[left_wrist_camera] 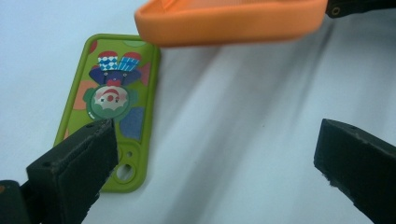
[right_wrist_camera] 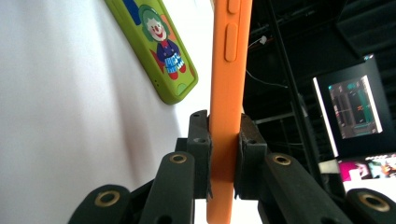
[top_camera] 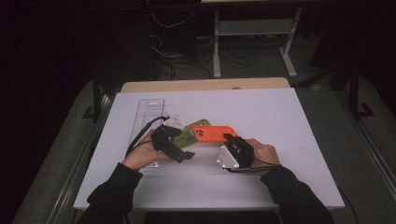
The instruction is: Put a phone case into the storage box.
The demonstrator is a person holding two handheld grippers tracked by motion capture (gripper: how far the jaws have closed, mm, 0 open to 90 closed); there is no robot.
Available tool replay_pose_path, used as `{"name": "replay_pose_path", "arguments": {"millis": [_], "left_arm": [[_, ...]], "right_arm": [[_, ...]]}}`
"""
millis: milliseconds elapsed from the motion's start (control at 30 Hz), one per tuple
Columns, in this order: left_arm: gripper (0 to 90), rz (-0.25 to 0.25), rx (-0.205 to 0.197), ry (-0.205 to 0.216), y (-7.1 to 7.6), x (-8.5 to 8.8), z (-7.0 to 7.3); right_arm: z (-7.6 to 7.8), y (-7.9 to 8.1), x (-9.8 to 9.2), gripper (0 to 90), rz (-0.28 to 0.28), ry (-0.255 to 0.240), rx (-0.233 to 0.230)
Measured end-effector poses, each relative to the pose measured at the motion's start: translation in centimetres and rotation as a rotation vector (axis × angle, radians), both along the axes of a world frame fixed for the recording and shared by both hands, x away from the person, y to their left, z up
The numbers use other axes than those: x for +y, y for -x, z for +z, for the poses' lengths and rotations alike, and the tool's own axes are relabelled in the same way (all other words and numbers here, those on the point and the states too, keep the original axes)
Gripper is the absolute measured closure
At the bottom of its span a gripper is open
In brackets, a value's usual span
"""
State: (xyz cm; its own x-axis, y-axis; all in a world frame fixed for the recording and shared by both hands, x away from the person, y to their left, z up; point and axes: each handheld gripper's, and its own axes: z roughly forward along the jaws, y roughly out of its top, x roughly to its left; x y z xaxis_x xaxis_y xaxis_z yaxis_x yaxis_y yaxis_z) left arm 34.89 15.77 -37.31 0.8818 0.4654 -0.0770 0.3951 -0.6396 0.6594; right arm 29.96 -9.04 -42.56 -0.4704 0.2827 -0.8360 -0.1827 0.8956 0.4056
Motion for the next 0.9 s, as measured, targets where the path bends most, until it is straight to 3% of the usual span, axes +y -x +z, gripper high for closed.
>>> {"name": "replay_pose_path", "arguments": {"millis": [133, 200, 233, 267, 300, 367, 433, 533, 600, 633, 667, 700, 733, 767, 800, 833, 900], "left_arm": [[0.0, -0.028, -0.02, -0.012, -0.2, 0.0, 0.1], [0.0, -0.01, -0.011, 0.001, -0.1, 0.0, 0.0], [0.0, -0.033, -0.014, -0.035, -0.2, 0.2, 0.2], [0.0, -0.024, -0.014, -0.023, -0.2, 0.1, 0.1], [0.0, -0.027, -0.014, -0.023, -0.2, 0.1, 0.1], [0.0, -0.029, -0.016, -0.03, -0.2, 0.1, 0.2], [0.0, -0.023, -0.016, -0.028, -0.1, 0.0, 0.1], [0.0, -0.01, -0.01, -0.018, -0.1, 0.0, 0.1], [0.0, -0.007, -0.012, -0.02, -0.1, 0.0, 0.1], [0.0, -0.007, -0.012, -0.02, -0.1, 0.0, 0.1], [0.0, -0.006, -0.011, -0.021, -0.1, 0.0, 0.1], [0.0, -0.006, -0.011, -0.021, -0.1, 0.0, 0.1], [0.0, -0.002, -0.01, -0.018, -0.1, 0.0, 0.1], [0.0, -0.002, -0.01, -0.015, -0.1, -0.1, 0.1], [0.0, 0.0, -0.009, -0.013, -0.1, -0.1, 0.1], [0.0, -0.006, -0.008, -0.022, -0.1, 0.0, 0.2], [0.0, -0.001, -0.01, -0.017, -0.2, 0.0, 0.1]], "right_arm": [[0.4, -0.4, -0.3, 78.1, -0.01, -0.067, 0.064], [0.5, -0.4, -0.4, 78.2, -0.018, -0.094, 0.083], [0.6, -0.4, -0.5, 78.1, -0.038, -0.146, 0.119], [0.6, -0.4, -0.5, 78.1, -0.038, -0.146, 0.119], [0.6, -0.6, -0.5, 78.1, -0.051, -0.21, 0.16], [0.7, -0.7, -0.6, 78.1, -0.055, -0.223, 0.176], [0.9, -1.1, -0.9, 78.2, -0.063, -0.282, 0.229], [1.0, -1.3, -1.0, 78.1, -0.076, -0.319, 0.264], [1.1, -1.6, -1.2, 78.1, -0.097, -0.393, 0.342], [1.1, -1.6, -1.2, 78.1, -0.097, -0.393, 0.342], [1.1, -1.8, -1.4, 78.2, -0.111, -0.444, 0.39], [1.1, -1.8, -1.4, 78.2, -0.111, -0.444, 0.39], [1.2, -2.1, -1.6, 78.2, -0.12, -0.496, 0.444], [1.2, -2.1, -1.6, 78.2, -0.12, -0.496, 0.444], [1.3, -2.4, -1.9, 78.2, -0.121, -0.542, 0.483], [1.3, -2.4, -1.9, 78.2, -0.121, -0.542, 0.483], [1.4, -2.6, -2.3, 78.3, -0.128, -0.62, 0.544]]}}
